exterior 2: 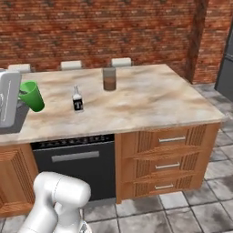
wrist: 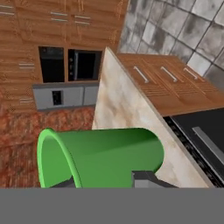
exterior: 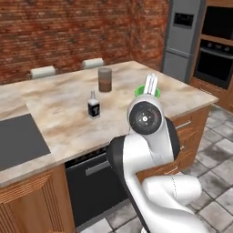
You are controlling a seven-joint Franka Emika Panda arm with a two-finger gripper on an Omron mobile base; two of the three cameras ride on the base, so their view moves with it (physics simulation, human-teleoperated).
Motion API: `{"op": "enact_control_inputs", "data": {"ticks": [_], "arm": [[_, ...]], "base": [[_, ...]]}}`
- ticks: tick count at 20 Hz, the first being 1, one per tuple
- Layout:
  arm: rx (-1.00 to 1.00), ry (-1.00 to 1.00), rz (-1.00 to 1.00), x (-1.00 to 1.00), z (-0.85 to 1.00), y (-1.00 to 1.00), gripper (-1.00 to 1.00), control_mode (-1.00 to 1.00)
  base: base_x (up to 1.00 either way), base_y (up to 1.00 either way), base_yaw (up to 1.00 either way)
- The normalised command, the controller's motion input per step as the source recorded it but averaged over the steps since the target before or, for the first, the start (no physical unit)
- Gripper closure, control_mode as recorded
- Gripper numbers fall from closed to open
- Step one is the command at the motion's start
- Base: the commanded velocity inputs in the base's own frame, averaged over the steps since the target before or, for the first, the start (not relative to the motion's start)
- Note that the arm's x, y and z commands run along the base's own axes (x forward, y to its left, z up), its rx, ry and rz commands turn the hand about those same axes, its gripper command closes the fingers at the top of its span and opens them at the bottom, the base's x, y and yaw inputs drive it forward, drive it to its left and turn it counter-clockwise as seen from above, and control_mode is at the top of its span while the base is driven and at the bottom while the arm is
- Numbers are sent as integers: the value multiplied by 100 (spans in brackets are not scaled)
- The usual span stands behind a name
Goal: Open the cabinet directly in front. Then move the liquor and the cup to the dining counter with the jar on it.
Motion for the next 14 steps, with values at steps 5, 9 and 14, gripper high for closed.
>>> {"op": "enact_control_inputs", "data": {"ticks": [5, 9, 14], "arm": [[0, 0, 0, 0, 0, 0, 100, 100], [0, 0, 0, 0, 0, 0, 100, 100], [0, 0, 0, 0, 0, 0, 100, 100]], "base": [[55, -45, 34], [53, -52, 33], [55, -55, 32]]}}
